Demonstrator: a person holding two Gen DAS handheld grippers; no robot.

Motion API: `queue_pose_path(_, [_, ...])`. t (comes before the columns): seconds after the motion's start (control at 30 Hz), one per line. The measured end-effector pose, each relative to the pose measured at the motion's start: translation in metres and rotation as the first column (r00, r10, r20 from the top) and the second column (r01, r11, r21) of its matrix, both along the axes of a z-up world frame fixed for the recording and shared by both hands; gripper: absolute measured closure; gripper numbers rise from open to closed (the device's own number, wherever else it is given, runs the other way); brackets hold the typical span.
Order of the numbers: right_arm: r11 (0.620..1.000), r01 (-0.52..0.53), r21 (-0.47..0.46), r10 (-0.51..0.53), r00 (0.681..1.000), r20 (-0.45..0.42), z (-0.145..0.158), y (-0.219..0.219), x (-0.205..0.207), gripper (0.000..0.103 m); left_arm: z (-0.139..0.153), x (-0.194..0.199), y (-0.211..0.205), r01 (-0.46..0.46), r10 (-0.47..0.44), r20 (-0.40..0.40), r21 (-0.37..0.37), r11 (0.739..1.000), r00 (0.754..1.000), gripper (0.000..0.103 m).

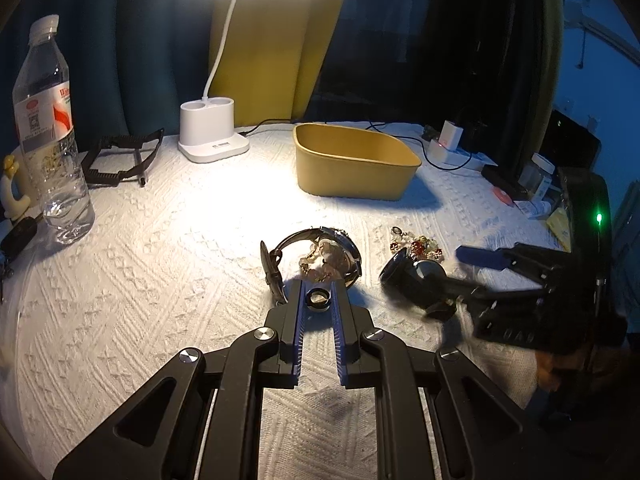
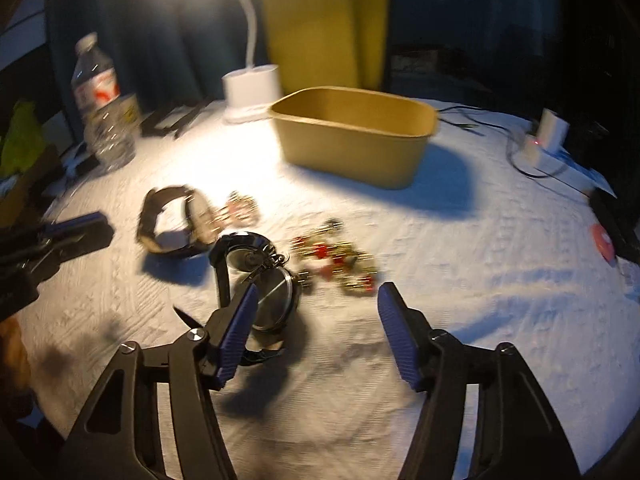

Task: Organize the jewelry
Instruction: 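Lower the right tool onto the black-strap watch and close on it, then carry the black-strap watch into the tan tray and open the right tool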

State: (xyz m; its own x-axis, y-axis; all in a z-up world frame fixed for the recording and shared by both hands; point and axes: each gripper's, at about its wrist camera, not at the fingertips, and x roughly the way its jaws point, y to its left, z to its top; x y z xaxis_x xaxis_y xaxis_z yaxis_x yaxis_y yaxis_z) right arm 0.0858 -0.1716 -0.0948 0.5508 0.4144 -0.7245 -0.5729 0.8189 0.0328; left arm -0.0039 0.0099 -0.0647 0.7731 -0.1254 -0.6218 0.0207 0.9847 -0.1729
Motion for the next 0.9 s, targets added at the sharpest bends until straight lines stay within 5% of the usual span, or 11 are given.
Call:
queue_pose_path(0.33, [0.997,-0.069,-0.042,0.071,0.996,0.047,0.002,0.018,-0.015,0.085,-0.001,-0.003,0.007,-0.020,0.019,-0.005,-0.008,1.000,1.000,0.089])
queue_pose_path(0.9, [0.996,-0.088,-0.031,0.091,0.987,0.134,0.021,0.015,-0.030,0.095,0.005,-0.005,-0.003,-0.001,0.001,0.007,0.006,1.000,1.000,0.089])
